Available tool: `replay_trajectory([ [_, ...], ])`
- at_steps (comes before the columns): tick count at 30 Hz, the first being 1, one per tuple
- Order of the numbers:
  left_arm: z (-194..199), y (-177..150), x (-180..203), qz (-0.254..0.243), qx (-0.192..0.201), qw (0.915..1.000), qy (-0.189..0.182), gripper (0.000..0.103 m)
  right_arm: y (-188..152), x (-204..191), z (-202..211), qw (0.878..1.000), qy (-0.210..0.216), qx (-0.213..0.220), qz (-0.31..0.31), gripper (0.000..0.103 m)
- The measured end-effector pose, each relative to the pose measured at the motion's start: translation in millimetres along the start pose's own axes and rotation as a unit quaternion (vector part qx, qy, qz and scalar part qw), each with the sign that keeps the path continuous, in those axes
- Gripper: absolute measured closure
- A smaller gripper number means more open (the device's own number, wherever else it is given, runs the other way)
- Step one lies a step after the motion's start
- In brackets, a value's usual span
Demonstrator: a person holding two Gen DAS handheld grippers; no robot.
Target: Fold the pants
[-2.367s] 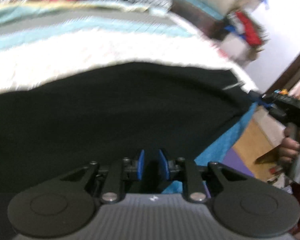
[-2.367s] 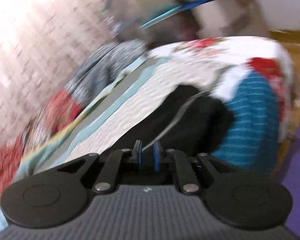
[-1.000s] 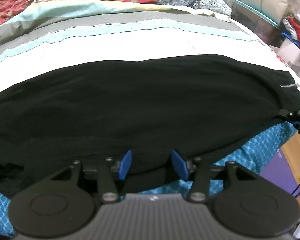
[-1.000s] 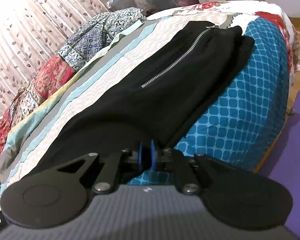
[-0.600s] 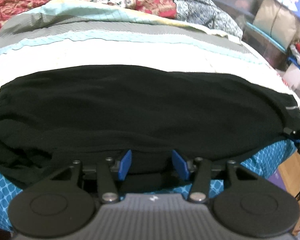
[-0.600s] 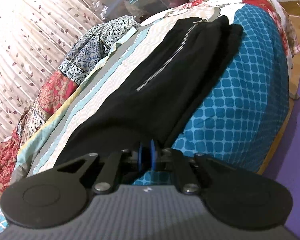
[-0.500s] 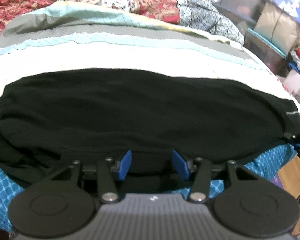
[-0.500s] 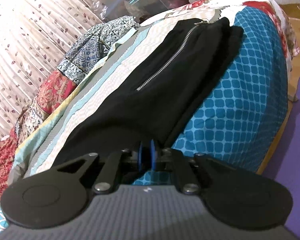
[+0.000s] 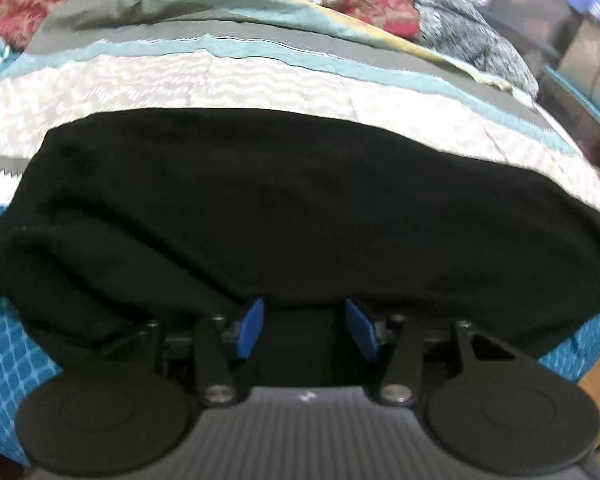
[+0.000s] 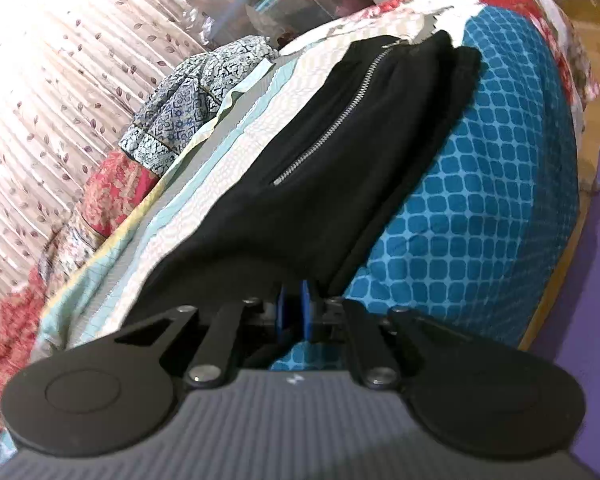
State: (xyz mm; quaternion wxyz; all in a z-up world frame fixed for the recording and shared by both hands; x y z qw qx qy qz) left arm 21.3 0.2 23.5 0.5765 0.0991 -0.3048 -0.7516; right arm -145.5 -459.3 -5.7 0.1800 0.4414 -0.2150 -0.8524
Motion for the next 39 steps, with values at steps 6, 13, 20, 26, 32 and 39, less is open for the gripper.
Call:
replay_trajectory([
  [6, 6, 9, 0, 0.028, -0.018, 0.9994, -0.008, 0.056, 36, 42, 44, 0.993, -0.025, 0.11, -0.034, 0.078],
  [13, 29, 19, 19, 0.023, -0.001, 0.9989, -0.042, 0.054, 69, 69, 34, 0.99, -0.044, 0.126, -0.041, 0.04],
  [20, 35, 25, 55, -0.019, 0.004, 0.9982, -0.057, 0.05, 93, 78, 8, 0.991, -0.056, 0.121, -0.035, 0.04],
  [26, 30, 25, 62, -0.017, -0.01, 0.9982, -0.057, 0.05, 100, 77, -4, 0.991, -0.067, 0.111, -0.022, 0.043],
  [32, 29, 28, 69, -0.022, -0.008, 0.9983, -0.054, 0.05, 98, 55, -5, 0.988, -0.102, 0.107, 0.046, 0.078],
  [39, 30, 35, 77, -0.028, -0.003, 0.9978, -0.059, 0.05, 87, -10, 17, 0.984, -0.041, 0.123, 0.126, 0.084],
])
Point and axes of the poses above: each gripper's, at about its wrist camera, not at the fingertips, and z roughly against the way its jaws point, x to its right, y to its top, the point moved 2 cm from there along -z, roughly the way its jaws point, and after that the axes turned 2 degrees about -y, right-handed, at the moved point
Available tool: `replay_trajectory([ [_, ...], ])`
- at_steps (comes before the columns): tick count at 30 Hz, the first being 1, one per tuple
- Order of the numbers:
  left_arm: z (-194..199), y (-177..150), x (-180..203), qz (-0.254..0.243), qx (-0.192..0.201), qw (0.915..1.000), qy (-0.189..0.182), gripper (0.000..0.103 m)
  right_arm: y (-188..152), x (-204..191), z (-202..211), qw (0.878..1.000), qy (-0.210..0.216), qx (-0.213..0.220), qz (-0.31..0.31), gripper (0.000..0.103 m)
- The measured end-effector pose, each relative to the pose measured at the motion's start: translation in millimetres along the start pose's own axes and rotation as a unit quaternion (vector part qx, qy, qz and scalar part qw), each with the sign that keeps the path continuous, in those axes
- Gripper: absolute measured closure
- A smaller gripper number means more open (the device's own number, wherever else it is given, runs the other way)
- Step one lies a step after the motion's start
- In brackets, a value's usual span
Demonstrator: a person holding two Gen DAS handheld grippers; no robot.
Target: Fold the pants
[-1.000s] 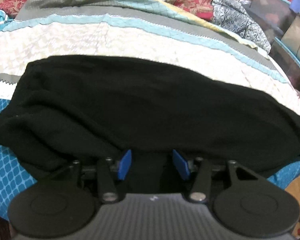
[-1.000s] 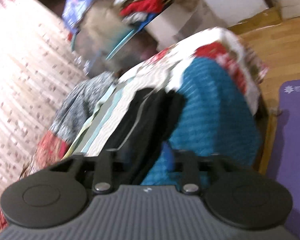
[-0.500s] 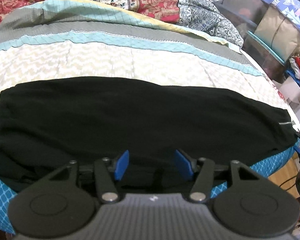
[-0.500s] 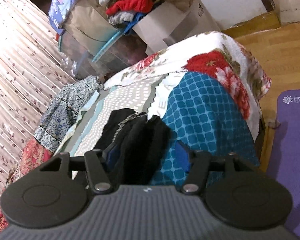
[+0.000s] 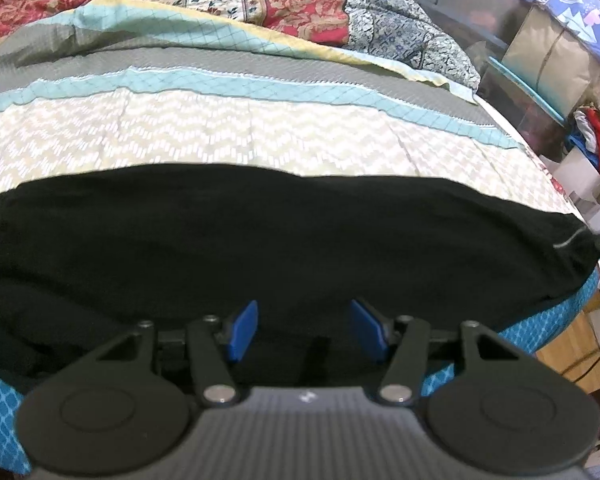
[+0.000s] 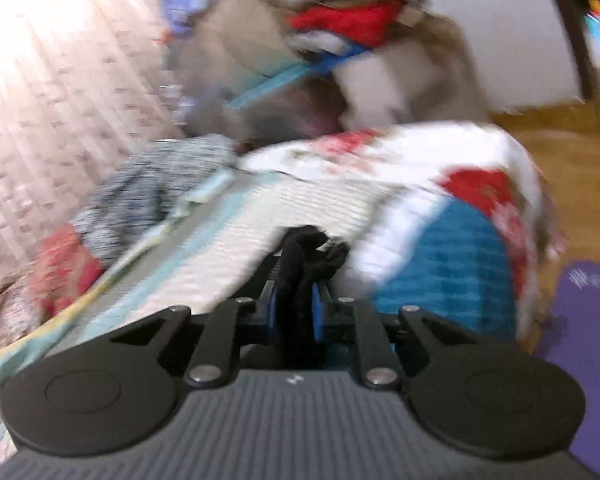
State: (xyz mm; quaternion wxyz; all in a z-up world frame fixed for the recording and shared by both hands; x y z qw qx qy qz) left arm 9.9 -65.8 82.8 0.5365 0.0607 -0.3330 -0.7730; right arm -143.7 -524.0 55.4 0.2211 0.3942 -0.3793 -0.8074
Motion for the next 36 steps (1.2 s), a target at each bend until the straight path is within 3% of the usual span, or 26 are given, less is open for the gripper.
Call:
replay_trajectory([
  [4, 4, 7, 5, 0.006, 0.013, 0.9998, -0.014, 0.05, -16, -73, 22, 0.992, 0.097, -0.013, 0.085, 0.084],
  [8, 2, 0, 6, 0.006, 0.005, 0.9998, -0.019, 0.05, -73, -138, 31, 0.962, 0.184, -0.088, 0.181, 0.084],
  [10, 0, -6, 1, 0.013, -0.003, 0.9998, -0.016, 0.05, -114, -160, 24, 0.941, 0.203, -0.148, 0.227, 0.084],
  [13, 0, -11, -11, 0.034, -0.011, 0.9992, -0.016, 0.05, -160, -170, 2, 0.918, 0.175, -0.222, 0.277, 0.081],
  [19, 10, -18, -40, 0.071, -0.002, 0.9974, -0.017, 0.049, -139, -166, 8, 0.925, 0.19, -0.233, 0.233, 0.068],
  [22, 16, -20, -54, 0.086, 0.01, 0.996, -0.022, 0.048, -129, -171, 34, 0.932, 0.214, -0.196, 0.218, 0.068],
  [25, 17, -23, -63, 0.099, 0.012, 0.9948, -0.021, 0.047, -126, -171, 34, 0.943, 0.208, -0.173, 0.193, 0.072],
  [29, 20, -26, -70, 0.106, 0.013, 0.994, -0.023, 0.047, -129, -178, 19, 0.951, 0.182, -0.178, 0.176, 0.078],
  [32, 25, -29, -77, 0.109, 0.019, 0.9937, -0.018, 0.047, -140, -182, 6, 0.946, 0.169, -0.209, 0.179, 0.078],
  [34, 28, -31, -85, 0.12, 0.022, 0.9924, -0.016, 0.047, -163, -184, -10, 0.932, 0.141, -0.243, 0.231, 0.076],
  [36, 33, -34, -93, 0.13, 0.028, 0.9909, -0.018, 0.047, -172, -191, -4, 0.93, 0.138, -0.217, 0.264, 0.076],
])
Point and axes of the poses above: each gripper's, at about its wrist camera, not at the fingertips, and z roughly against the way its jaws point, x to its right, y to its top, the point moved 2 cm from there along -z, roughly the way its jaws point, and after that the axes turned 2 degrees about -y, right-handed, at the moved point
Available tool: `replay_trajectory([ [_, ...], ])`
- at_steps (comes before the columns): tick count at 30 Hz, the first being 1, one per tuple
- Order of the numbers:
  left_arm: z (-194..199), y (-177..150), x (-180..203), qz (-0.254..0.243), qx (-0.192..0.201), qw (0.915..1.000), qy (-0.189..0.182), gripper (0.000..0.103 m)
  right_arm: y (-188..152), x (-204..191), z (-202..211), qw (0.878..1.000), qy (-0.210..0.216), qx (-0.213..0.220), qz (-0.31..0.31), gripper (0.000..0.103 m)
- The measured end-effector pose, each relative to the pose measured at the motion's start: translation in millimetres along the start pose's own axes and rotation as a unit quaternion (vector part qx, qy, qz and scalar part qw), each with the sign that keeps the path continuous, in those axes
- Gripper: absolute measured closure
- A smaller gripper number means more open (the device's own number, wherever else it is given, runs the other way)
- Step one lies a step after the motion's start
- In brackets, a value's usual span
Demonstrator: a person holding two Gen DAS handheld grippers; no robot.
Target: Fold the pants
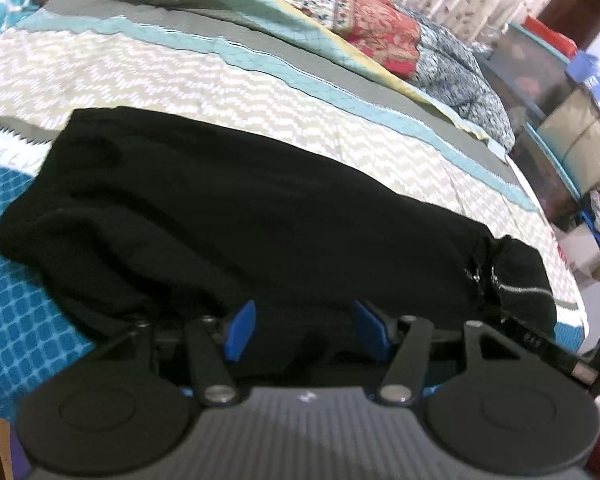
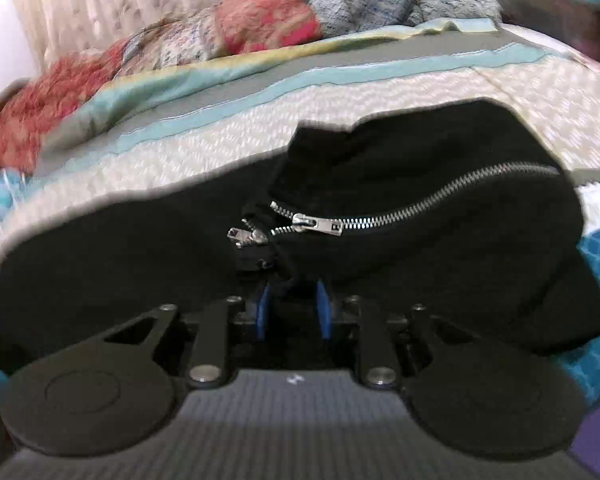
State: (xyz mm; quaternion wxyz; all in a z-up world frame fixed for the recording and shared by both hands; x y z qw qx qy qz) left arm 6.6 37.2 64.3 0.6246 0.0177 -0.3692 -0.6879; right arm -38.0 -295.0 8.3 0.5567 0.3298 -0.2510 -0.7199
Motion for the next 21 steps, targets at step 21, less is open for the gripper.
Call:
replay_trajectory([
  [21, 50, -6, -162, 0.263, 0.102, 0.9574, -0.064, 0.008, 31, -232, 9, 0.96, 0.227, -0.013, 0.162, 0.09],
])
Point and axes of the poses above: each gripper's, at about its wrist camera, not at the fingertips, and z roughly against the way its jaws point, x to its right, y to its top, the point moved 2 cm from there along -z, roughly the way its jaws point, and after that the axes turned 2 degrees about -y, right-handed, at the moved point
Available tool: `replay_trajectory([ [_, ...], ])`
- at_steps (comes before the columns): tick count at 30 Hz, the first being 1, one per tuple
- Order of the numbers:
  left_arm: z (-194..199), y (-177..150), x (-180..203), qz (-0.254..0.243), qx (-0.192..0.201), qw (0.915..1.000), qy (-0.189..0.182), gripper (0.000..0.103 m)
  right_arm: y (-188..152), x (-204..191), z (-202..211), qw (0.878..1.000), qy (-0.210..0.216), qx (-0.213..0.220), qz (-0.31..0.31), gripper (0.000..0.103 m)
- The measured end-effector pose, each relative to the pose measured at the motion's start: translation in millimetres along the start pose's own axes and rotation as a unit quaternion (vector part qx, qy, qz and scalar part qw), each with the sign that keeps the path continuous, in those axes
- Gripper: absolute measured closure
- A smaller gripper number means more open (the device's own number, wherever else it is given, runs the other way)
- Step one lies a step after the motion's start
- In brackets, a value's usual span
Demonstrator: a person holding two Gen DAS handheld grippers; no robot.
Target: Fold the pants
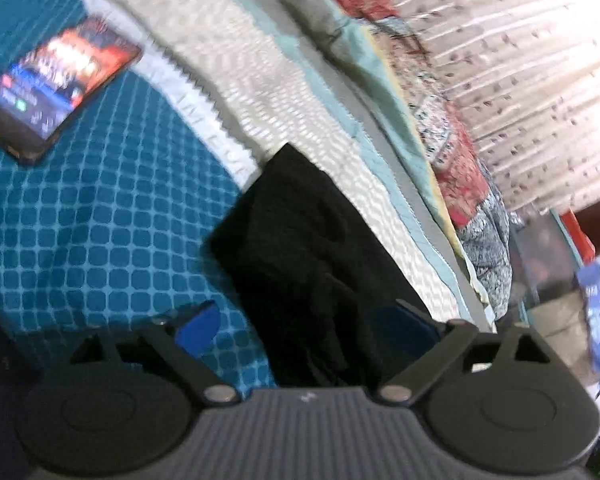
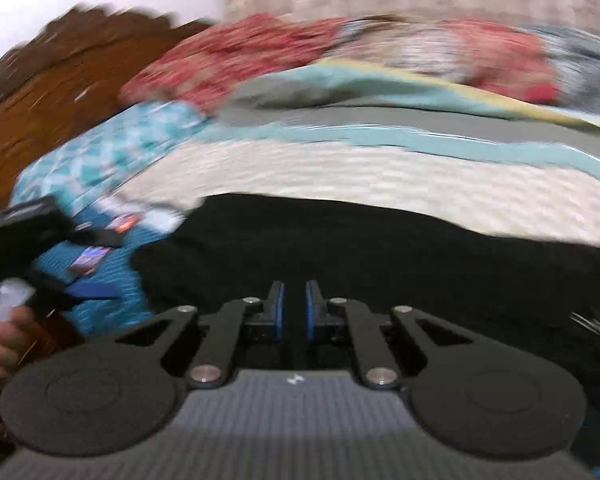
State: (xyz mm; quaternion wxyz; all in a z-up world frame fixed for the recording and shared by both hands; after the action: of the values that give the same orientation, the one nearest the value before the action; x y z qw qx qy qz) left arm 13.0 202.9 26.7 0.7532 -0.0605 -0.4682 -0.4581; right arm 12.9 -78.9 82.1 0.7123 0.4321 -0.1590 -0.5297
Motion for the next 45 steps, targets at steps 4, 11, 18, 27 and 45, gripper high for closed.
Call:
replay_trajectory([
  [4, -22, 11, -11, 0.033, -0.011, 0.9991, -0.023, 0.002, 16, -21, -43, 0.999, 0.024, -0.021, -0.033, 0.09],
  [11, -47, 11, -6, -0.011, 0.006, 0.9999, -0.006, 0.035, -27, -2, -91, 0.977, 0.038, -0.092, -0.19, 0.092],
  [18, -37, -2, 13, -0.063, 0.041, 0.9971, -0.01, 0.072, -28, -4, -85, 0.973, 0.037, -0.092, -0.208, 0.092],
  [27, -50, -70, 119, -0.357, 0.025, 0.9336, -0.013, 0.073, -26, 9, -57, 0.971, 0.045, -0.06, -0.227, 0.087],
  [45, -44, -175, 174, -0.57, -0.049, 0.8186, -0.048, 0.012, -59, 92, 65, 0.931, -0.022, 0.067, -0.359, 0.046],
])
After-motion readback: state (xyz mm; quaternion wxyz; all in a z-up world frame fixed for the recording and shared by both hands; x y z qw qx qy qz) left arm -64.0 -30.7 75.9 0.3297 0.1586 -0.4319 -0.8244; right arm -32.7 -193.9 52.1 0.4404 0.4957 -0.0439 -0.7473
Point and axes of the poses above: each gripper's, at about its wrist camera, not at the fingertips, and z roughly against the way its jaws point, x to its right, y to its top, the point moved 2 cm from there along -z, roughly the way its jaws point, and after that the axes turned 2 degrees about -y, right-handed, at the moved point
